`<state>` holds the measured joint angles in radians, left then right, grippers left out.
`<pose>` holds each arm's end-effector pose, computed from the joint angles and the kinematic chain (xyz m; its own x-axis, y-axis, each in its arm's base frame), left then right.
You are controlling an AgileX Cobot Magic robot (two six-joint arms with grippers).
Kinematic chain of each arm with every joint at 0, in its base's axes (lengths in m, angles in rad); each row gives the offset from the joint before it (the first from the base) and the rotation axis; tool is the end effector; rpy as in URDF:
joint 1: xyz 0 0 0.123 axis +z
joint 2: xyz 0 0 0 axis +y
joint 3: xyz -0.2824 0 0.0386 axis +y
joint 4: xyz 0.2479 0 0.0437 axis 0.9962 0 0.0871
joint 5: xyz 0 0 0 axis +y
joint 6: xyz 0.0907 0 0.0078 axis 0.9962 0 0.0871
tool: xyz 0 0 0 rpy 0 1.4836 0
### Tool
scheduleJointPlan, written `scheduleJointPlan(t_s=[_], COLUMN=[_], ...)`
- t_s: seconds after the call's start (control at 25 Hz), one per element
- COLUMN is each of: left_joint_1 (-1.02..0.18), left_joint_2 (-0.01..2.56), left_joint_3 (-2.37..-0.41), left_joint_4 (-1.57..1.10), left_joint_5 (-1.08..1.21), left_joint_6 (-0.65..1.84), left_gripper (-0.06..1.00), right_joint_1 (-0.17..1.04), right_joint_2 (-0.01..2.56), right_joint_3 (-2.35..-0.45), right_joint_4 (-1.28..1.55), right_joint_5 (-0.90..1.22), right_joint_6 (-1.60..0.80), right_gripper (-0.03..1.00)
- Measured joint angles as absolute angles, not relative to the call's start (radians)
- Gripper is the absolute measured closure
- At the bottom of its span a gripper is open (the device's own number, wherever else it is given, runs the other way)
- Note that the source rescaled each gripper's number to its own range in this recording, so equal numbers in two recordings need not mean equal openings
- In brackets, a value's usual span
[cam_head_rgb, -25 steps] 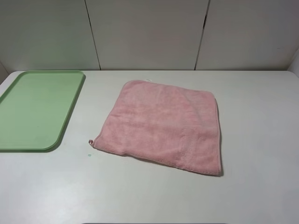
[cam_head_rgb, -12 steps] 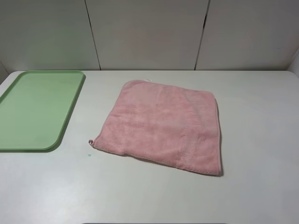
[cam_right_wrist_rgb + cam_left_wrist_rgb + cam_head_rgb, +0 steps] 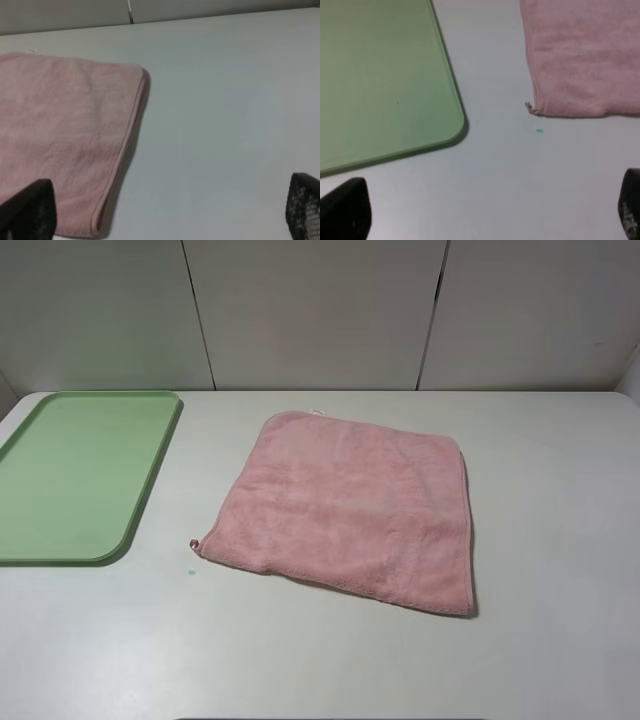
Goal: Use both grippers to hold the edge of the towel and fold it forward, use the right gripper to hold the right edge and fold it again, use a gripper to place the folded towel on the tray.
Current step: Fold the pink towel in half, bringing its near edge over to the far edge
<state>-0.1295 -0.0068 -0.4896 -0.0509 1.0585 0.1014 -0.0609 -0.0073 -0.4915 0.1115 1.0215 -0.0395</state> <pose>-0.0051 -0.0034 0.2745 -0.4388 0.1341 -0.8885 0.2022 0.9782 0.0477 -0.0031 0.0089 0.2784 -0.4190 0.0444 -0.9069 -0.0175 0.9982 0.0569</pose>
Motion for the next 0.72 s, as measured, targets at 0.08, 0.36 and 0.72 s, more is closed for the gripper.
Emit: scheduleJointPlan(t_s=[0.08,0.36,0.72], left_joint_1=[-0.129,-0.129,-0.129], left_joint_2=[-0.007,-0.007,-0.007], left_joint_3=[-0.49,-0.49,-0.491], left_joint_4=[-0.051,-0.051,-0.051], left_joint_5=[1.059,1.059,1.061], left_joint_6=[0.101,0.101,0.136], left_gripper=[-0.06,-0.06,-0.06], right_joint_1=[-0.061,-0.061,-0.061], right_joint_2=[-0.007,-0.007,0.029], right_joint_3=[-0.492,-0.492,-0.492], right_joint_4=[0.112,0.112,0.128], right_joint_5=[1.022,1.022,1.022], right_joint_6=[-0.039,-0.039,-0.045], right_gripper=[-0.03,-0.03,-0.03])
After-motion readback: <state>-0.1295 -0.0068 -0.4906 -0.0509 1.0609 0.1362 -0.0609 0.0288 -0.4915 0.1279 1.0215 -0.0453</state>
